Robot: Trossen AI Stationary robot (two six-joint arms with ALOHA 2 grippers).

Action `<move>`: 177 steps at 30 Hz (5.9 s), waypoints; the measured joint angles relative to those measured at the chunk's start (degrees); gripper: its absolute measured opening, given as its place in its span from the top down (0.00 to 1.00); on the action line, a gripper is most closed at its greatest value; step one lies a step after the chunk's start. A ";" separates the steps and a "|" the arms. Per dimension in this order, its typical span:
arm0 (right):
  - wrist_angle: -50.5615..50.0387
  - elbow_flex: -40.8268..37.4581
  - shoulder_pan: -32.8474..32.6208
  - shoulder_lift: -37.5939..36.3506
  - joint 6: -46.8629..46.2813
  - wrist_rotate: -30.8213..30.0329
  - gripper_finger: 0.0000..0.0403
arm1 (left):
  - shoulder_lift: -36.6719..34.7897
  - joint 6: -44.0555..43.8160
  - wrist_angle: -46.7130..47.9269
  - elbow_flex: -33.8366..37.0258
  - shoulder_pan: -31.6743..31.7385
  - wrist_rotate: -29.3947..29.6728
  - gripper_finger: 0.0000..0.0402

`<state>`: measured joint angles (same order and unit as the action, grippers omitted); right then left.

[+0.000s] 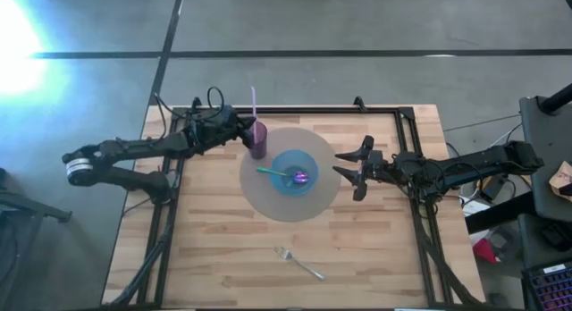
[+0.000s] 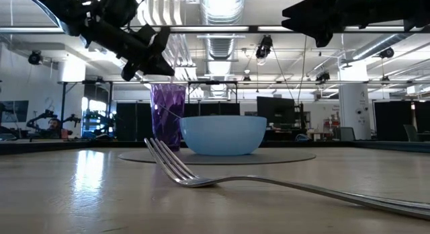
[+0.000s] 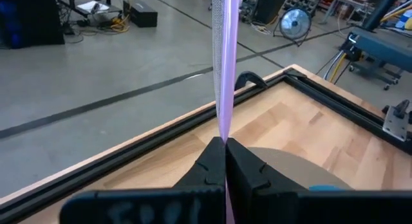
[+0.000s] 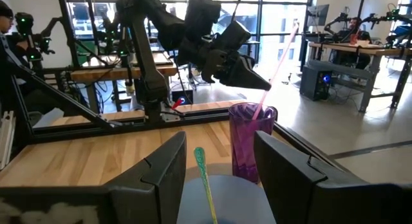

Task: Pick & Place Utensil
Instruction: Put the violet straw into the violet cup on the gray mat, then put the silver fork into the blue bowl on the gray mat

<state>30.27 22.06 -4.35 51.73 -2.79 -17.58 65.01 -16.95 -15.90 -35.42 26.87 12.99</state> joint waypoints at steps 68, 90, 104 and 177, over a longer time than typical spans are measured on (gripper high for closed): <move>-0.01 -0.02 0.00 0.02 -1.61 2.41 0.56 | 2.21 6.76 9.55 -6.09 -1.20 0.36 0.57; -11.09 11.74 -4.78 0.02 1.74 3.47 0.56 | -14.89 18.04 44.13 -18.62 -3.99 -9.08 0.57; -36.84 32.42 -5.43 12.29 -10.07 -3.65 0.56 | -16.49 23.76 46.44 -16.27 -6.70 -28.44 0.57; -100.03 102.05 -25.17 83.98 -43.39 15.17 0.56 | -18.21 -1.76 28.35 8.11 -40.50 -31.57 0.57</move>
<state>-69.76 124.11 -29.52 135.70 -46.17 -2.42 46.81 -18.71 12.45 -27.31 -13.63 -18.58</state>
